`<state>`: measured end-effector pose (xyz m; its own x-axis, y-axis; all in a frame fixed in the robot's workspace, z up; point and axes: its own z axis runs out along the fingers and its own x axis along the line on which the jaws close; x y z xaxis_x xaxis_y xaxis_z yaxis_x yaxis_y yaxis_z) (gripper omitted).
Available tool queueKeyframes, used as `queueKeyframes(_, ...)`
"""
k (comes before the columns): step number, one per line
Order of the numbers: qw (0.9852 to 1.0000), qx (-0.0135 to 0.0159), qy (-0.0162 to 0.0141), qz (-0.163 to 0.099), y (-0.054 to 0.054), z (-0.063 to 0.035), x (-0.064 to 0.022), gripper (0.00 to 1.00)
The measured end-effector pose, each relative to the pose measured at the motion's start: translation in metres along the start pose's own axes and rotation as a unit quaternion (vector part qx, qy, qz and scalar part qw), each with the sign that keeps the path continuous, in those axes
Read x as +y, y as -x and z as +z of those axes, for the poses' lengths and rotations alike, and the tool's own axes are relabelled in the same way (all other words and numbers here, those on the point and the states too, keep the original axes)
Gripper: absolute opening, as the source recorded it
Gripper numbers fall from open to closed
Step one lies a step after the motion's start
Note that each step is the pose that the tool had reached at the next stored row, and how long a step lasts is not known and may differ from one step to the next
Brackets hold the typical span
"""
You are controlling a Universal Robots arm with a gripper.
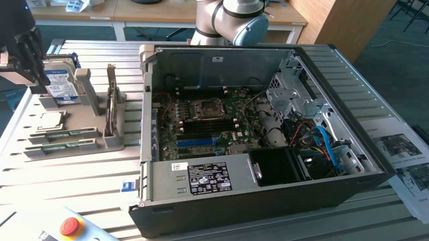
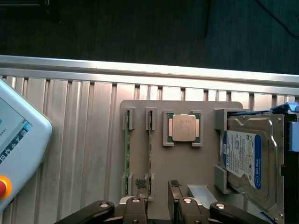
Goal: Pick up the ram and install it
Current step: 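Pick up the ram and move it above insertion slot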
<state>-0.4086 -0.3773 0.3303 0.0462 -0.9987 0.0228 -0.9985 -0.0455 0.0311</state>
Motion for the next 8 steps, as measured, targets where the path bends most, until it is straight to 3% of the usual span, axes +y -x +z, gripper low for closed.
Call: queueKeyframes(8,1.0,0.0001,0.0001,0.0,0.0003,0.0073,-0.0002,0.31)
